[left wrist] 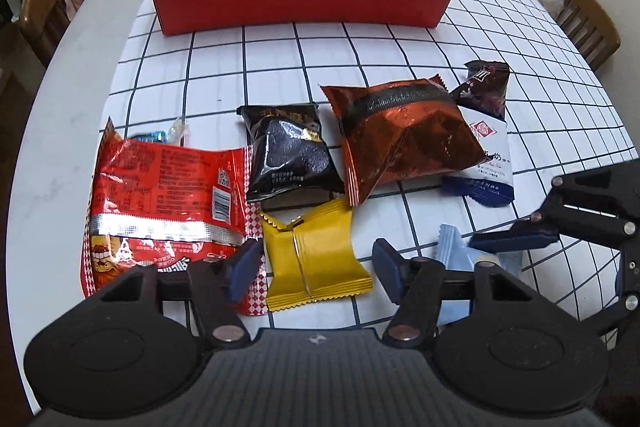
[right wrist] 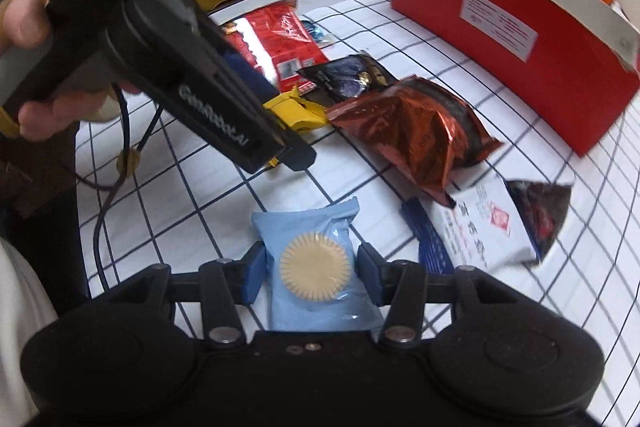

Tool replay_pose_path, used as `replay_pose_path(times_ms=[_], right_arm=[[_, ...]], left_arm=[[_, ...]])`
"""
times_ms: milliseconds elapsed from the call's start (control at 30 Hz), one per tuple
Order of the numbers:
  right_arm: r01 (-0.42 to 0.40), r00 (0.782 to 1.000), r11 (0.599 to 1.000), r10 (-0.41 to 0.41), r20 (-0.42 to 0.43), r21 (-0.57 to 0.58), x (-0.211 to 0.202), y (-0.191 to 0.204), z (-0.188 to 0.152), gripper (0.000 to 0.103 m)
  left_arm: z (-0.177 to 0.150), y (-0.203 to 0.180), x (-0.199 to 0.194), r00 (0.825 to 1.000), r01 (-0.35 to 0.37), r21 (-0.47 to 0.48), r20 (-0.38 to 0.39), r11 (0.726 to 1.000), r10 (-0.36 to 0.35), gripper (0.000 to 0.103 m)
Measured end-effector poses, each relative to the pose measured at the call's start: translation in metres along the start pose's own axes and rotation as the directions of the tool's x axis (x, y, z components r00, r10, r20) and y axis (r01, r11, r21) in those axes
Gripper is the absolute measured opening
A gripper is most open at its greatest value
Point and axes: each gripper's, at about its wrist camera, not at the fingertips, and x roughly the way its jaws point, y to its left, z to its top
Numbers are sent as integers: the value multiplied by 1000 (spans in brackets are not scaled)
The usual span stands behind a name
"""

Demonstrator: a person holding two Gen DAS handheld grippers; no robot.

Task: Organize snacks
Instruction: 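Lower the right tool onto the blue biscuit packet and close it, then grasp the yellow packet with the left tool, then carry yellow packet and blue biscuit packet into the red box, open both tools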

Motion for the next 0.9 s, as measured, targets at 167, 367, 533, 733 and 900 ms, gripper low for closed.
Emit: replay_pose_path(times_ms=[167,367,533,733,900], right_arm=[[28,999,995,-29,14,98,-6,-2,-6,48],[41,997,976,-53,51,214,-22,-5,-11,48],[58,992,966,-83,93,253,-44,-1,-9,48],[86,981,955,-131,143,285,-69,0,1,48],[117,964,949,-180,198,294,-89,-4,16,48]], left_arm=[[1,-1,-1,1000,-19,-2,5,1000,19,43],[-4,-2,-5,1000,-20,-7,4,1000,20,41],[-9,-2,-19,1000,-2,-17,21,1000,2,41],[-9,-4,-45,998,-3,-10,66,1000,3,41],[2,-2,-68,993,-7,-11,120,1000,8,41]])
